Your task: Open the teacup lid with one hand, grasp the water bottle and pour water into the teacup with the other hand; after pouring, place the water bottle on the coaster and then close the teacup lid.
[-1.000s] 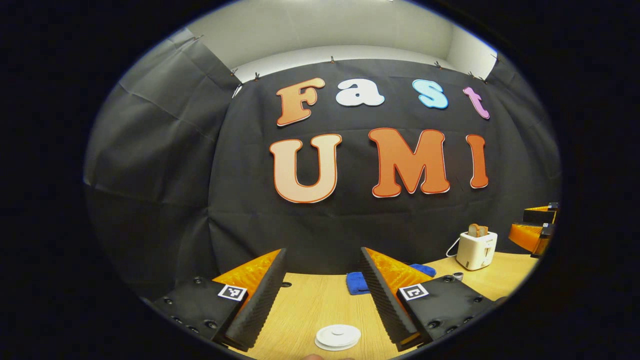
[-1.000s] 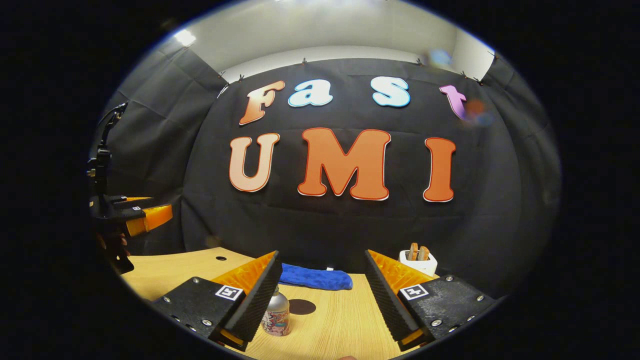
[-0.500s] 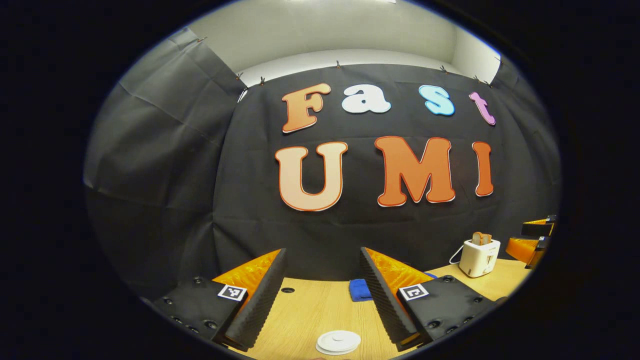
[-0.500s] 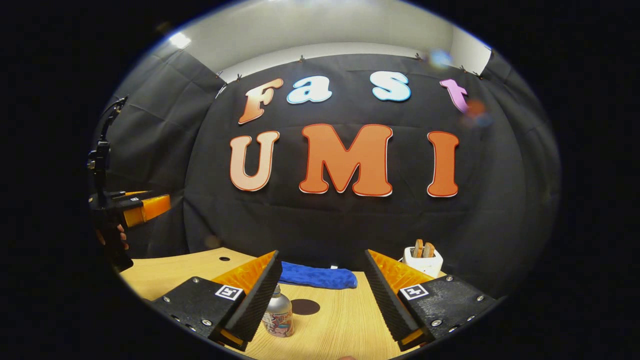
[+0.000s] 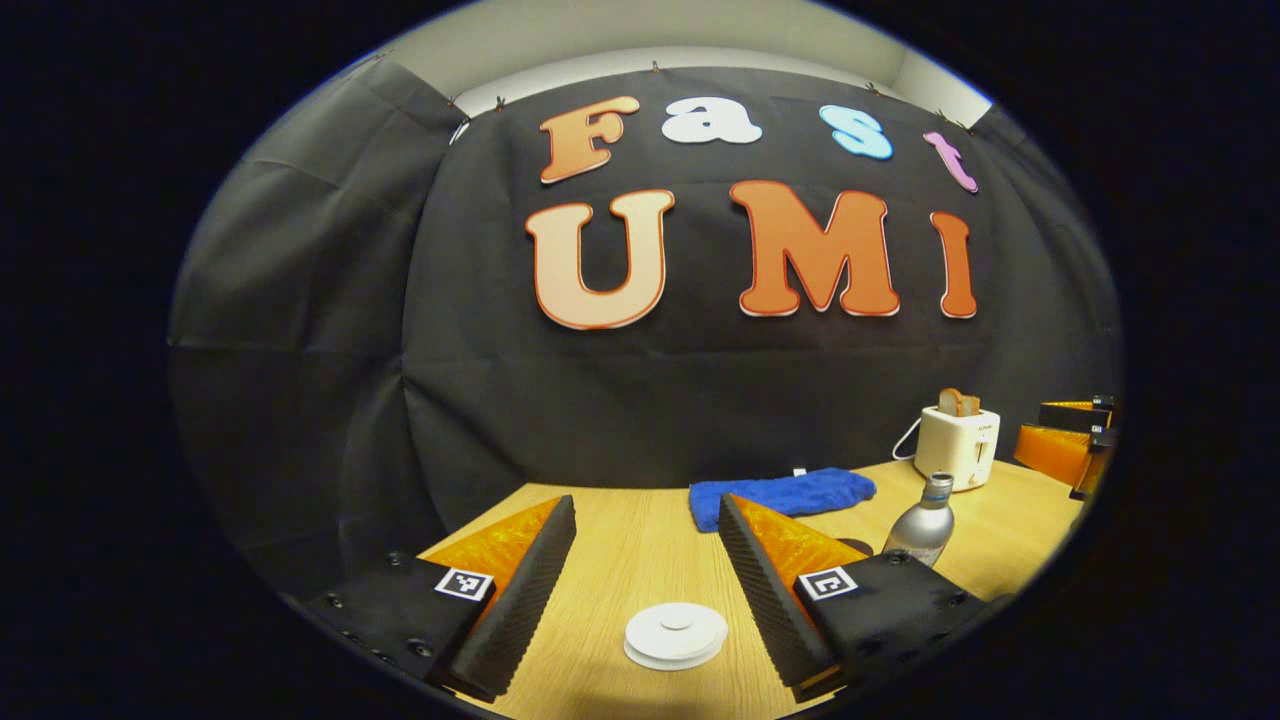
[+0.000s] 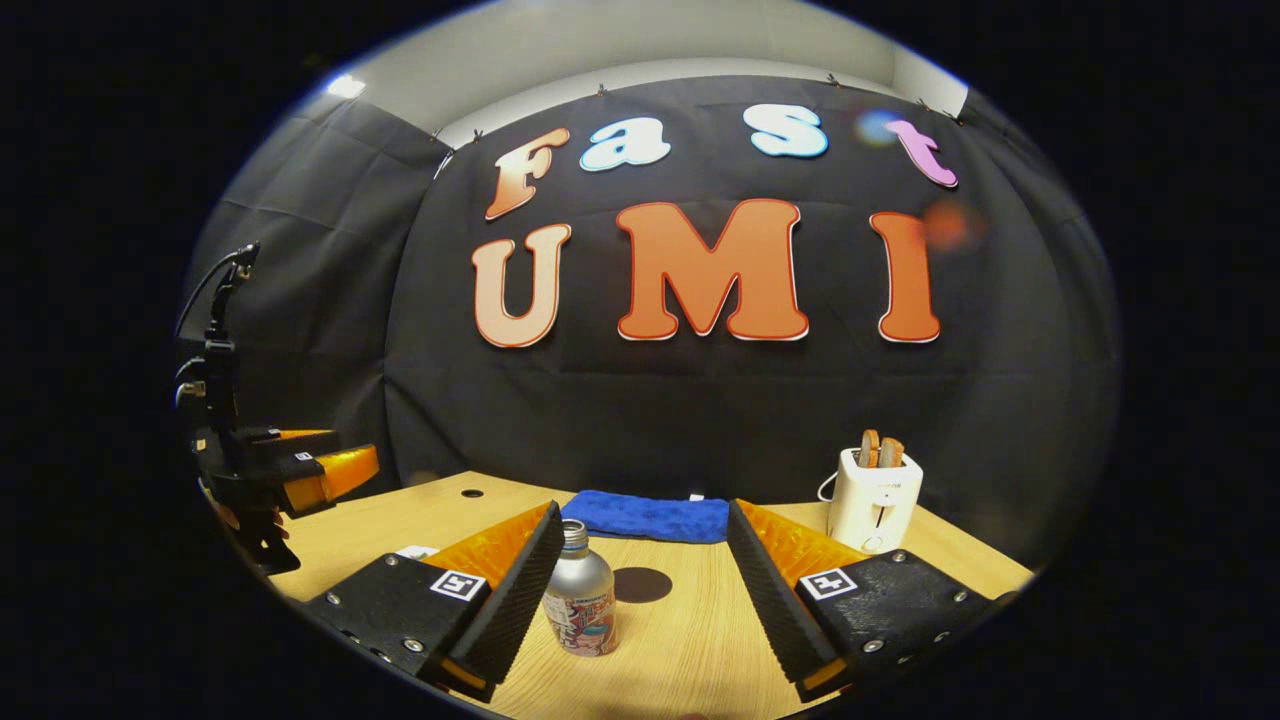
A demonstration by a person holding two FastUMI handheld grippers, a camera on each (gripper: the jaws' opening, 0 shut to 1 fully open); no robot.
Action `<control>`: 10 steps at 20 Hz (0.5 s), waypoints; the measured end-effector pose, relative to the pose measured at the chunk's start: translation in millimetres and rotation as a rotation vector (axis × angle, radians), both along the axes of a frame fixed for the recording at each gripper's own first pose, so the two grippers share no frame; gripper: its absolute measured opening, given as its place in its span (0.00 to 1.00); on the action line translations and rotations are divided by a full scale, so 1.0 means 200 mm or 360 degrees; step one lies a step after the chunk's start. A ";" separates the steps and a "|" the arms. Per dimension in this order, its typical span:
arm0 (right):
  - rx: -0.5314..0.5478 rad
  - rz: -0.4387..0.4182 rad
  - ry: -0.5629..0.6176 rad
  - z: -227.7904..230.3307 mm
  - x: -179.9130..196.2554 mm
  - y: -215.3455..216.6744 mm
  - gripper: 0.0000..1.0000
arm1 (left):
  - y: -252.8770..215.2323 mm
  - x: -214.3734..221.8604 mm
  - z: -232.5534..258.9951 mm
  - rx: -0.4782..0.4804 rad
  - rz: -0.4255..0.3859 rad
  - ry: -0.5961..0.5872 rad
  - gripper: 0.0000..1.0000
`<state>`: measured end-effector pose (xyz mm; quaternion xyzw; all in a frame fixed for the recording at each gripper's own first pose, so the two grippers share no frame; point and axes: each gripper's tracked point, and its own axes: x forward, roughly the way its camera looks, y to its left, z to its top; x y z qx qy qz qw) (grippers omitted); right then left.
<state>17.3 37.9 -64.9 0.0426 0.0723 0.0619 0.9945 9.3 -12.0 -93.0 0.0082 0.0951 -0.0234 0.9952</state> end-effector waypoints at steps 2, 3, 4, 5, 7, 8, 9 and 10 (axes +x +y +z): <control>-0.0017 0.0019 0.0020 -0.04 0.02 0.03 0.98 | -0.03 0.00 -0.11 -0.0026 -0.0050 0.0079 0.95; -0.0028 0.0031 0.0029 -0.06 0.01 0.04 1.00 | -0.04 0.00 -0.16 -0.0019 -0.0058 0.0108 0.95; -0.0042 0.0037 0.0038 -0.08 0.01 0.06 0.98 | -0.03 0.01 -0.21 -0.0001 -0.0056 0.0142 0.95; -0.0052 0.0046 0.0043 -0.10 0.00 0.07 0.98 | -0.02 0.01 -0.25 0.0009 -0.0061 0.0167 0.95; -0.0067 0.0066 0.0065 -0.15 0.00 0.10 0.98 | -0.04 0.02 -0.34 0.0013 -0.0087 0.0223 0.95; -0.0073 0.0075 0.0079 -0.16 0.00 0.12 0.98 | -0.06 0.03 -0.39 0.0019 -0.0103 0.0266 0.95; -0.0075 0.0081 0.0092 -0.18 0.00 0.12 0.98 | -0.06 0.03 -0.42 0.0026 -0.0117 0.0292 0.95; -0.0075 0.0092 0.0107 -0.20 0.01 0.13 0.98 | -0.06 0.03 -0.44 0.0037 -0.0127 0.0309 0.96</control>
